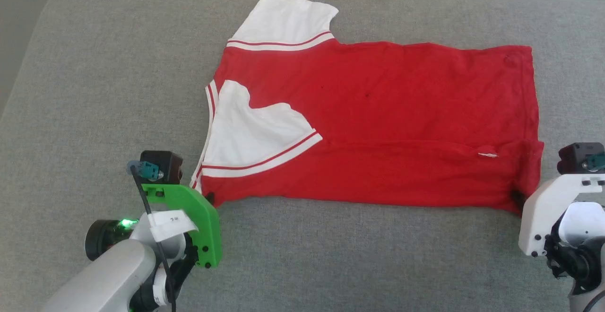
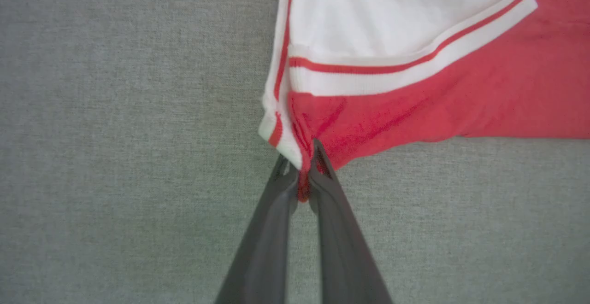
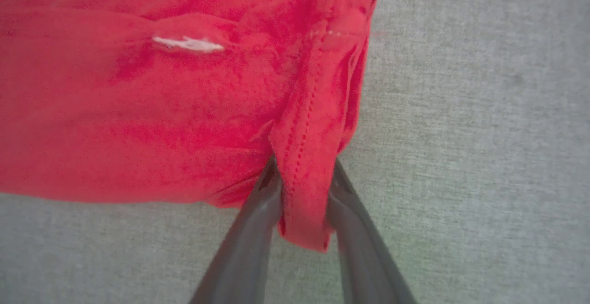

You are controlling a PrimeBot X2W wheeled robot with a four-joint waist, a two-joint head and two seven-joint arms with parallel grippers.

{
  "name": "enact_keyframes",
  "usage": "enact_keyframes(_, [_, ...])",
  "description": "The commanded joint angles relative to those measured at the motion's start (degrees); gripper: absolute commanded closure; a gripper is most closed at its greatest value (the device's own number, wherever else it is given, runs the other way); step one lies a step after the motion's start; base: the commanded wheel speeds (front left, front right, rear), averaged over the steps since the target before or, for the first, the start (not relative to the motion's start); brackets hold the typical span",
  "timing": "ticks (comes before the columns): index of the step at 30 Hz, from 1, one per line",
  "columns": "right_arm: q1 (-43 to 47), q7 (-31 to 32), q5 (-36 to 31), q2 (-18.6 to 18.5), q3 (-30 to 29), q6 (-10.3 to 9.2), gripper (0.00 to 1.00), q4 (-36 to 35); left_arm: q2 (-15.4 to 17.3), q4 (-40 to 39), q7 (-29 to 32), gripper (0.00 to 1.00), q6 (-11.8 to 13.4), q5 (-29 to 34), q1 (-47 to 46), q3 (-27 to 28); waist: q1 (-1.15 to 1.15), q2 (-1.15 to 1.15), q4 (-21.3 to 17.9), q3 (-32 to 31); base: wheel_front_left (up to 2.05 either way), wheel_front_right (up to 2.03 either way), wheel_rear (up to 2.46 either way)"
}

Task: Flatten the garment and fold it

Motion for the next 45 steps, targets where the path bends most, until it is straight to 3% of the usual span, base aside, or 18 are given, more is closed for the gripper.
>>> enact_keyframes(1, [1.1,0.8,0.6,0.4,1.2,-0.06,1.00,2.2,0.6,0.5,0.2,1.00,-0.3,0.4,0.6,-0.3,0.00,0.00,-0.1,-0.5,0.00,0.00,0.00])
enact_keyframes(8, [2.5,1.4,4.3,-3.2,1.0,-0.06,1.00,-0.5,1.4,2.3,0.4,1.00,-1.2,0.0,1.7,-0.7,0.00,0.00,-0.5,-4.2,0.00,0.00,0.00])
enact_keyframes(21, [11.1,9.2,12.3,-11.5,1.2,-0.06,1.00,-8.1,4.7,1.4,1.9,1.00,-2.1,-1.2,7.2,-2.9,0.00,0.00,-1.4,-10.6,0.00,0.00,0.00])
enact_keyframes(26, [14.7,10.5,12.4,-11.7,0.6,-0.06,1.00,-8.4,4.8,1.3,2.1,1.00,-2.4,-1.6,9.5,-4.4,0.00,0.00,-1.4,-10.3,0.00,0.00,0.00])
enact_keyframes(32, [15.4,9.4,11.5,-10.4,1.7,-0.06,1.00,-6.2,2.6,3.3,1.5,1.00,-2.9,-1.4,10.3,-5.9,0.00,0.00,-1.5,-9.0,0.00,0.00,0.00])
enact_keyframes(33, [15.2,9.1,11.3,-10.0,1.9,-0.06,1.00,-5.5,2.1,4.0,1.2,0.73,-3.0,-1.4,10.3,-5.9,0.00,0.00,-1.4,-8.8,0.00,0.00,0.00])
enact_keyframes(34, [14.9,8.8,11.2,-9.9,2.2,-0.06,0.36,-5.0,1.7,4.5,0.9,0.11,-3.2,-1.3,10.3,-6.0,0.00,0.00,-1.4,-8.7,0.00,0.00,0.00])
enact_keyframes(35, [14.5,8.1,10.9,-9.7,2.4,-0.06,0.00,-4.5,1.4,5.2,0.6,0.00,-3.4,-1.1,10.2,-6.2,0.00,0.00,-1.4,-8.7,0.00,0.00,0.00])
enact_keyframes(45, [9.6,-0.9,14.0,-8.5,2.8,-0.06,0.00,-6.3,-0.1,6.0,-6.0,0.00,-5.9,-0.5,8.9,-3.7,0.00,0.00,-2.0,-11.8,0.00,0.00,0.00])
